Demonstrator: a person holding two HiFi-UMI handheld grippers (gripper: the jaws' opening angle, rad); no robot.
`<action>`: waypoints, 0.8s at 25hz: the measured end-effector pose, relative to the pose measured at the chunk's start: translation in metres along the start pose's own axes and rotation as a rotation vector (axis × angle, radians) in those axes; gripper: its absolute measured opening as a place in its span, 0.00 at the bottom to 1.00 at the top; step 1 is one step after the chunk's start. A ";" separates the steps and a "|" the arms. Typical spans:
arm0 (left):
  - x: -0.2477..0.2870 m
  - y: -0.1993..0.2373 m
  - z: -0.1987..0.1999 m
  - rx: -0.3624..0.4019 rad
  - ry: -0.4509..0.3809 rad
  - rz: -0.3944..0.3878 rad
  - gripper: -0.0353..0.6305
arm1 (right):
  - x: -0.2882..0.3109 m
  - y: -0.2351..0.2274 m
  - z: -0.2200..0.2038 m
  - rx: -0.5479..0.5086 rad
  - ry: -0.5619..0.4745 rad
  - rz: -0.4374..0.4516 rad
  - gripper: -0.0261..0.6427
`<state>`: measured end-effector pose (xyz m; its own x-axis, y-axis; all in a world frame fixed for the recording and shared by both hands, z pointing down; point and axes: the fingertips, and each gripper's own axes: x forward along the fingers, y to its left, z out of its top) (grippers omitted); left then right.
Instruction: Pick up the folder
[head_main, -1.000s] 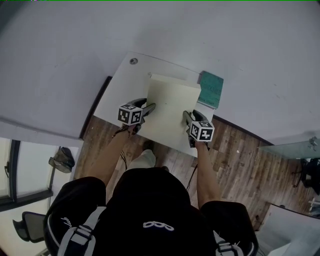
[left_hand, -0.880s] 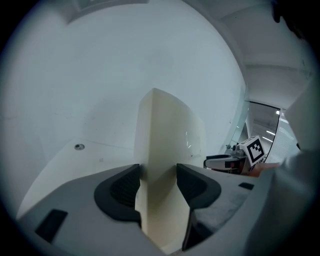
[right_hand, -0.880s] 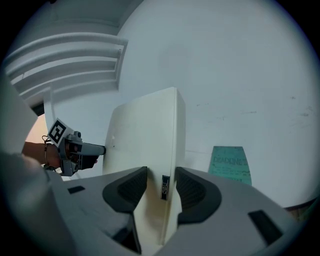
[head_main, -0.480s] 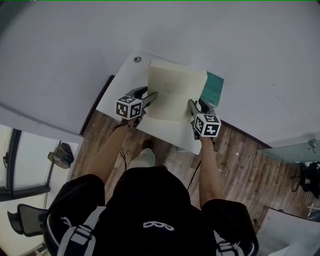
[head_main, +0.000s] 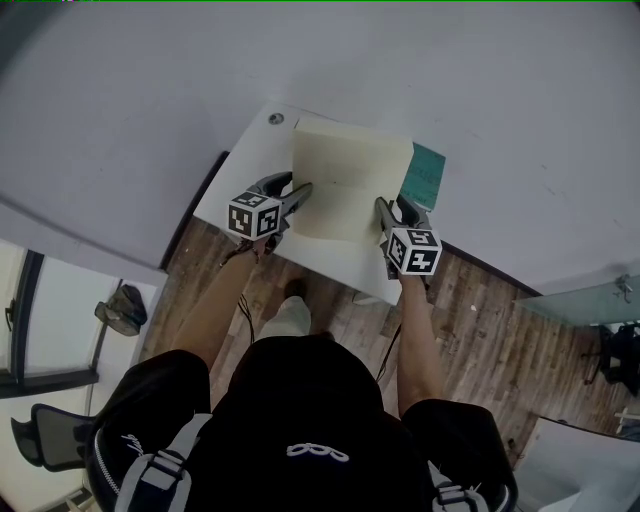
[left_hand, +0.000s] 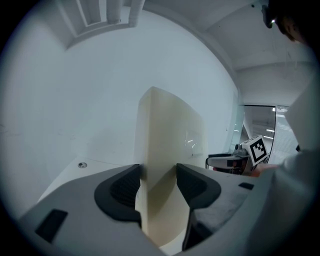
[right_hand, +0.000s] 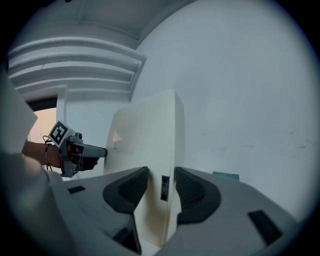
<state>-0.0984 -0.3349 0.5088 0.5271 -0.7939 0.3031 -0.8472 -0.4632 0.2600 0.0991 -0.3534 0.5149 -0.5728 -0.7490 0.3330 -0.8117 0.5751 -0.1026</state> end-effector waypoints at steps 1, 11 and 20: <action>-0.001 -0.003 0.000 0.001 -0.002 -0.001 0.40 | -0.003 0.000 0.001 -0.003 -0.003 -0.001 0.33; -0.011 -0.030 0.013 0.032 -0.024 -0.025 0.40 | -0.034 -0.001 0.014 -0.026 -0.043 -0.028 0.33; -0.009 -0.062 0.005 0.050 -0.012 -0.066 0.40 | -0.068 -0.012 0.004 -0.011 -0.048 -0.067 0.32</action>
<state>-0.0511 -0.3012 0.4851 0.5817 -0.7652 0.2759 -0.8128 -0.5340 0.2327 0.1474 -0.3103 0.4900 -0.5223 -0.8008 0.2931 -0.8472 0.5266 -0.0708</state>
